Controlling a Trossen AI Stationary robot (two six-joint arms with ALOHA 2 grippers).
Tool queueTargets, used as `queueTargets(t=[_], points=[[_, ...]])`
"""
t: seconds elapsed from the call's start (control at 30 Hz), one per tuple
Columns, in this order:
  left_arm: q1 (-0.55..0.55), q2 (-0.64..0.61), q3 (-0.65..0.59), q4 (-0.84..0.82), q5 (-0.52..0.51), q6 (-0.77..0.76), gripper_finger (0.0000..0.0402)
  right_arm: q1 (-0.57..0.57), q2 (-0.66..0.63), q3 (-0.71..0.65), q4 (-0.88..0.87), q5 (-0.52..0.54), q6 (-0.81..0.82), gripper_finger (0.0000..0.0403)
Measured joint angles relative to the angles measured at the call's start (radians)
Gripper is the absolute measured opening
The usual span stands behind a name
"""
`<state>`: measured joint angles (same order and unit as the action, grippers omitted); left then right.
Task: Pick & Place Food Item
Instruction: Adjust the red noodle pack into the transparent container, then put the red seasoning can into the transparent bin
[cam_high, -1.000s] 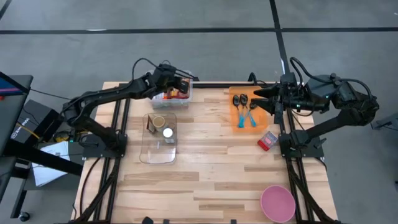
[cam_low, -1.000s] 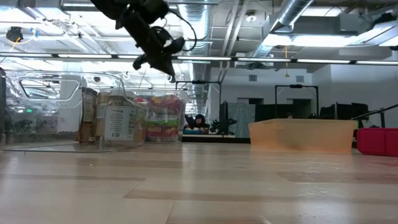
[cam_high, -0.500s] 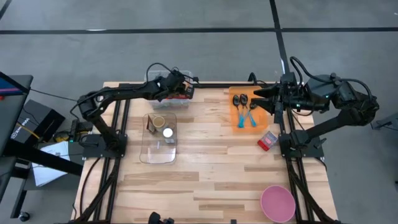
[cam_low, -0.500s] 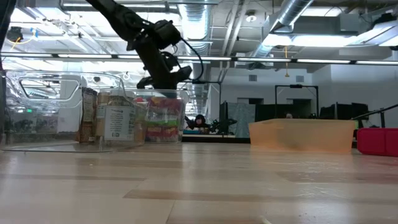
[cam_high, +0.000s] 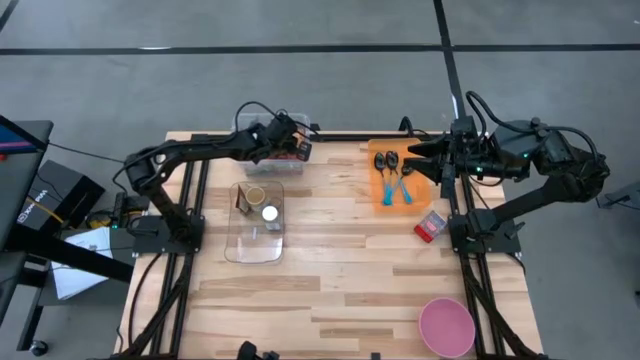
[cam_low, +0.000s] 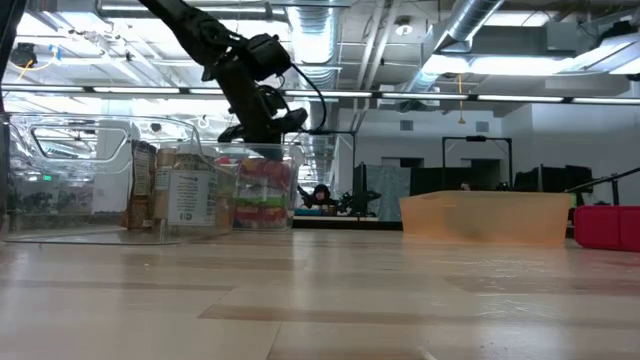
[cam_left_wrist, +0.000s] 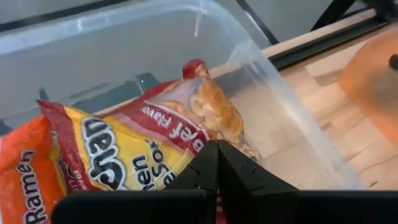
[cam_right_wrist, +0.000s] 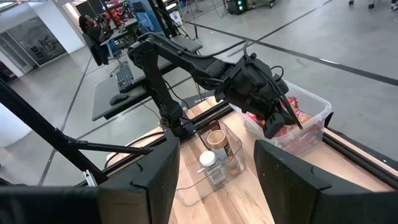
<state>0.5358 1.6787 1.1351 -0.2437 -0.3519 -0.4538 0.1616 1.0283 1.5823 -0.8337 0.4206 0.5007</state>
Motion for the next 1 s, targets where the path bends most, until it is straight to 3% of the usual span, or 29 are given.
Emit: queueTargets(t=[0.37, 0.47, 0.6, 0.67, 0.87, 1.0], points=[[-0.006, -0.194, -0.002, 0.043, -0.028, 0.068, 0.0001, 0.000, 0.000, 0.000, 0.004, 0.000, -0.003, 0.0200], [-0.012, -0.273, -0.002, 0.052, 0.054, 0.175, 0.0001, 0.000, 0.000, 0.000, 0.004, 0.000, -0.003, 0.0200], [-0.023, -0.383, -0.002, 0.012, 0.241, 0.302, 0.0001, 0.000, 0.000, 0.000, 0.003, 0.000, -0.003, 0.0200], [-0.037, -0.435, -0.002, -0.065, 0.262, 0.366, 0.0001, 0.001, 0.000, 0.000, 0.002, 0.000, -0.003, 0.0200], [-0.088, -0.551, -0.003, -0.374, -0.086, 0.180, 0.0000, 0.001, 0.000, 0.000, 0.000, 0.000, -0.003, 0.0200], [-0.097, -0.581, -0.003, -0.510, -0.137, 0.040, 0.0000, 0.001, 0.000, 0.000, 0.000, 0.000, -0.004, 0.0200]])
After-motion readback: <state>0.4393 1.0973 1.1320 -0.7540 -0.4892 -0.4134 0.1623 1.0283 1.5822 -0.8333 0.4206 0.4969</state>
